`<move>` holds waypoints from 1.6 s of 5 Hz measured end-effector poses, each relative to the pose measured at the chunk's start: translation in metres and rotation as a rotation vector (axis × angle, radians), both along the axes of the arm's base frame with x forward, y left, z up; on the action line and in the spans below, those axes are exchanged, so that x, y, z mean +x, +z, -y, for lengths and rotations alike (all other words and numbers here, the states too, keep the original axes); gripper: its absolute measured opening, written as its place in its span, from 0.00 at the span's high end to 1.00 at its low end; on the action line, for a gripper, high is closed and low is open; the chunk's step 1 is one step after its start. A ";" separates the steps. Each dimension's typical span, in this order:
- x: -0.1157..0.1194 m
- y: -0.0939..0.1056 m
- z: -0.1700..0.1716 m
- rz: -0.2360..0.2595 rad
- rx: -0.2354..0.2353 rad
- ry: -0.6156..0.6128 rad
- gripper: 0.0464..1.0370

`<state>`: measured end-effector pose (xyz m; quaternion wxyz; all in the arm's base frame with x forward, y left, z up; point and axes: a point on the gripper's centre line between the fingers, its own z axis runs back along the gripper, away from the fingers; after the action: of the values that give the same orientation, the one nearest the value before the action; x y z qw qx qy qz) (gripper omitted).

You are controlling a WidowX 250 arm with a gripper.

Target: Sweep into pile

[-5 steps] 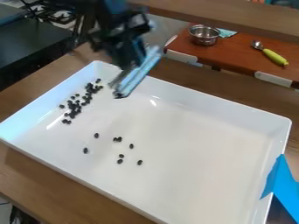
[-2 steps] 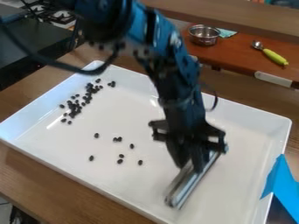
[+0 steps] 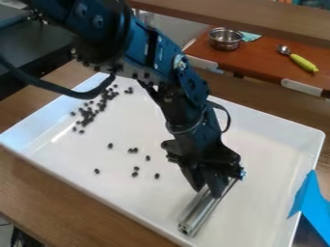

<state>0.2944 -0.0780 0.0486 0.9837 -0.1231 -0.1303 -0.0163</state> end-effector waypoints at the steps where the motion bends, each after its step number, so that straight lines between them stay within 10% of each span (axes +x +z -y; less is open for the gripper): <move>1: 0.011 -0.001 -0.024 -0.016 0.002 0.020 0.73; 4: 0.012 0.004 -0.151 -0.102 0.046 0.094 0.73; 7: 0.010 0.016 -0.223 -0.018 0.156 0.100 0.73; 8: 0.002 0.040 -0.192 -0.036 0.058 0.073 0.73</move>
<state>0.2969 0.1140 0.0885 0.9890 -0.0898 -0.1164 0.0181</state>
